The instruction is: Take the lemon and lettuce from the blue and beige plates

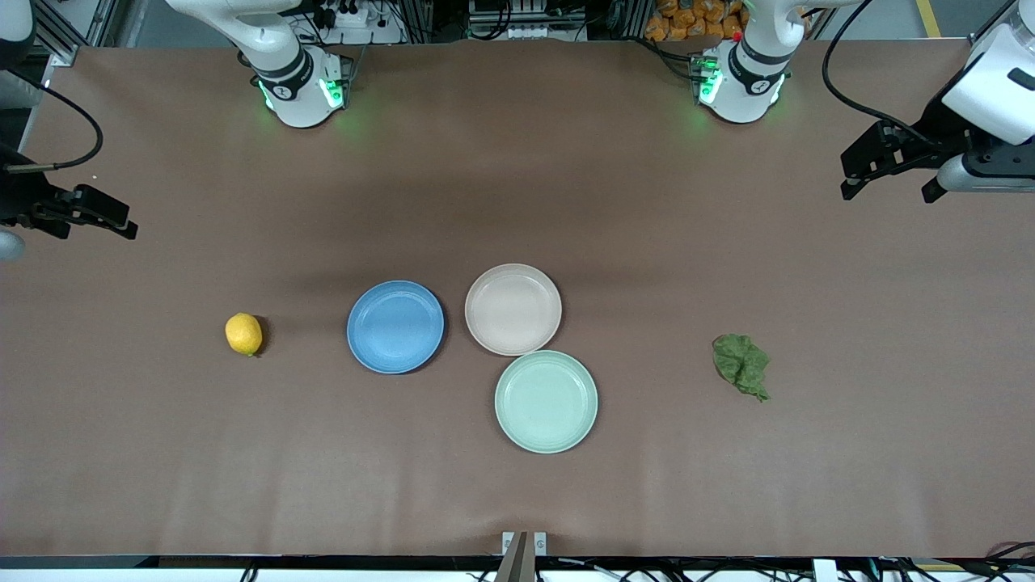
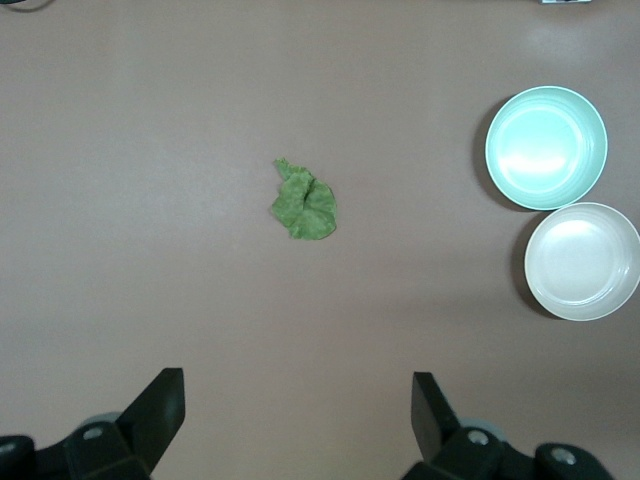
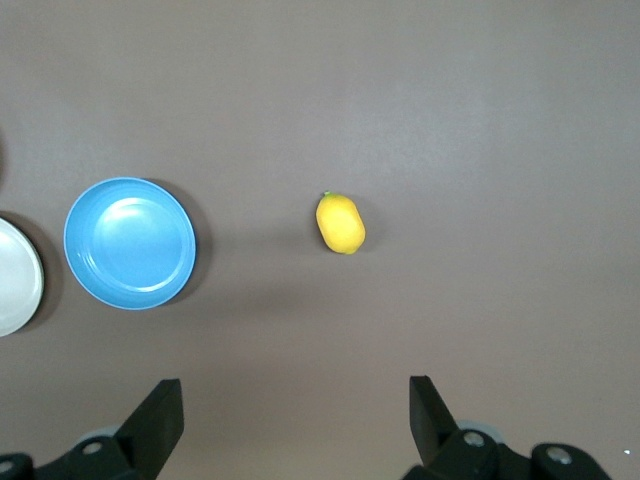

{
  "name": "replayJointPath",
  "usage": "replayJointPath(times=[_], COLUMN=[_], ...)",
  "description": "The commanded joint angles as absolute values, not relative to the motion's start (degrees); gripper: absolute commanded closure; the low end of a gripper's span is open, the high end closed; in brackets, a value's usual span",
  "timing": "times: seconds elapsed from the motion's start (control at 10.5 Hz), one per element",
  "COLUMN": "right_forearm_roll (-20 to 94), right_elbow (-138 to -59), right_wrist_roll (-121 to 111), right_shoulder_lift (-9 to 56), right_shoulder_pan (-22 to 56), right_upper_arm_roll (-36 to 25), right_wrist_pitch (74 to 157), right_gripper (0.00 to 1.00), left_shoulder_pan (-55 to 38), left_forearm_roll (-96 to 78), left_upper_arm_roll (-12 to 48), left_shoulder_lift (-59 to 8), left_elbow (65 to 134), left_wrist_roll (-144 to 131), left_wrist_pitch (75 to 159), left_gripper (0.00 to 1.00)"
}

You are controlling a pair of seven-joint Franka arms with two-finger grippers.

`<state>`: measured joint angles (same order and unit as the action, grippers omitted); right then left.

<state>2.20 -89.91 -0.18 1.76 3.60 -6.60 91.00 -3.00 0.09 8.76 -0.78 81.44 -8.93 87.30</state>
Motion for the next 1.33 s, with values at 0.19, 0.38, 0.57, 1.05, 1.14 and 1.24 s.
replayJointPath(times=[0.19,0.38,0.57,1.05,1.14,1.24], right_forearm_roll=[1.76,1.67,1.67,1.76,1.76,1.67], right_elbow=[-87.19,-86.23,-85.34,-85.52,-85.95,-85.78], right_wrist_roll=[0.62,0.62,0.7,0.62,0.7,0.7], right_shoulder_lift=[2.81,3.42,3.69,3.69,3.69,3.69], right_shoulder_pan=[2.82,2.98,3.08,2.72,2.64,2.38], right_upper_arm_roll=[-6.15,-6.24,-6.15,-6.24,-6.24,-6.33], right_wrist_pitch=[90.79,90.7,90.53,90.26,90.7,90.88], right_gripper=[0.0,0.0,0.0,0.0,0.0,0.0], left_shoulder_pan=[-2.81,-2.81,-2.81,-2.81,-2.81,-2.81], left_forearm_roll=[-1.05,-1.05,-1.05,-1.23,-1.23,-1.23], left_upper_arm_roll=[8.7,8.61,8.61,8.88,8.96,8.96], left_shoulder_lift=[1.4,1.49,1.49,1.49,1.58,1.58], left_elbow=[80.95,81.04,81.21,81.3,81.3,81.47], left_wrist_roll=[-7.56,-7.38,-7.47,-8.09,-8.09,-8.09], left_wrist_pitch=[85.87,85.87,85.78,84.2,84.2,84.2], left_gripper=[0.0,0.0,0.0,0.0,0.0,0.0])
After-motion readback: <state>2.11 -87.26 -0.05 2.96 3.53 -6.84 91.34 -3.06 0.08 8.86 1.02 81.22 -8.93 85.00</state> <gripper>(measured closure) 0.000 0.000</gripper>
